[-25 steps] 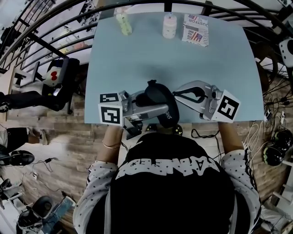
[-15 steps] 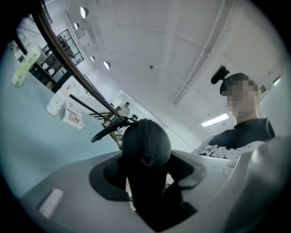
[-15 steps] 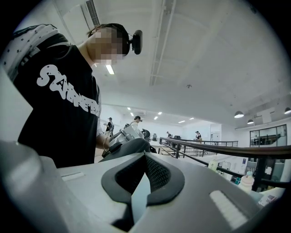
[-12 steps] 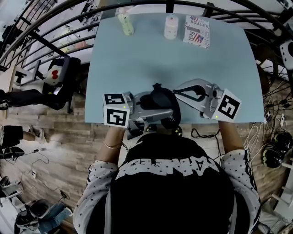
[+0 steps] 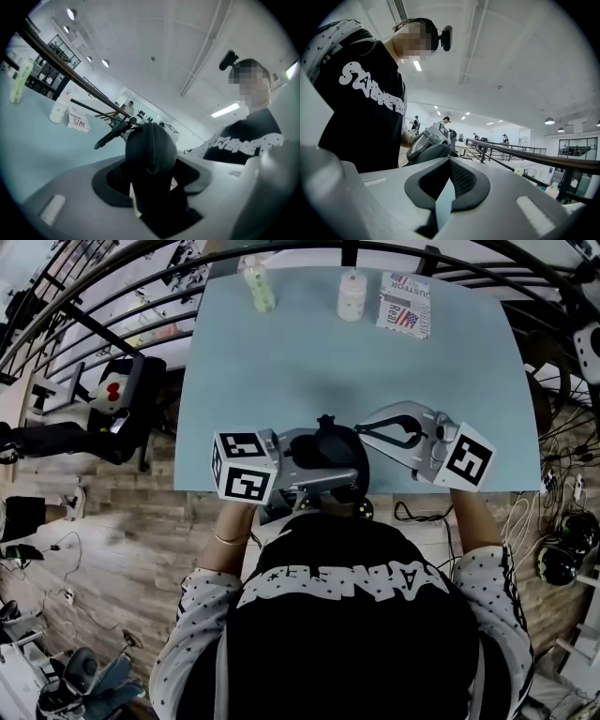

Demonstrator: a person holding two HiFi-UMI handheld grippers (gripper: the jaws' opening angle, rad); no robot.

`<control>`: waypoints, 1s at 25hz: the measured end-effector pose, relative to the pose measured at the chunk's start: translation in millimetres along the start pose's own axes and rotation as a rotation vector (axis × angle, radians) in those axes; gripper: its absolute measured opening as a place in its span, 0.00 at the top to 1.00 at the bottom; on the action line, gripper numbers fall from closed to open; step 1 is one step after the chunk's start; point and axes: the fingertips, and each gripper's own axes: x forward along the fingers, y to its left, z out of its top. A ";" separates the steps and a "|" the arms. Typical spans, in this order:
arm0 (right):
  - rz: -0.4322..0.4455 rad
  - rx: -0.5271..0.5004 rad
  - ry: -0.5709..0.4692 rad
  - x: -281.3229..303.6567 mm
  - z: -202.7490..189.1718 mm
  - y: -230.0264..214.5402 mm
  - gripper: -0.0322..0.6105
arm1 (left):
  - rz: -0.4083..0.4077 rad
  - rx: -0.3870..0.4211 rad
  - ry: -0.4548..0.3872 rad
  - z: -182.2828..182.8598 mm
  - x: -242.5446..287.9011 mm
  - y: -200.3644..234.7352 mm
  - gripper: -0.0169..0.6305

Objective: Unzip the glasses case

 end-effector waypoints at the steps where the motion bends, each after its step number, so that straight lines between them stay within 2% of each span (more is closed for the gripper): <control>1: 0.004 -0.006 0.006 0.7 -0.4 0.5 0.94 | 0.006 0.009 0.013 -2.1 0.4 0.6 0.97; 8: 0.031 -0.046 0.062 1.3 -4.4 6.2 0.94 | 0.050 0.083 0.123 -13.0 4.0 2.3 0.97; 15: 0.101 -0.164 0.140 3.2 -11.2 10.0 0.94 | 0.081 0.132 0.212 -24.4 11.5 9.2 0.97; 25: 0.121 -0.213 0.167 6.1 -12.7 11.5 0.94 | 0.086 0.147 0.274 -31.1 12.3 13.2 0.97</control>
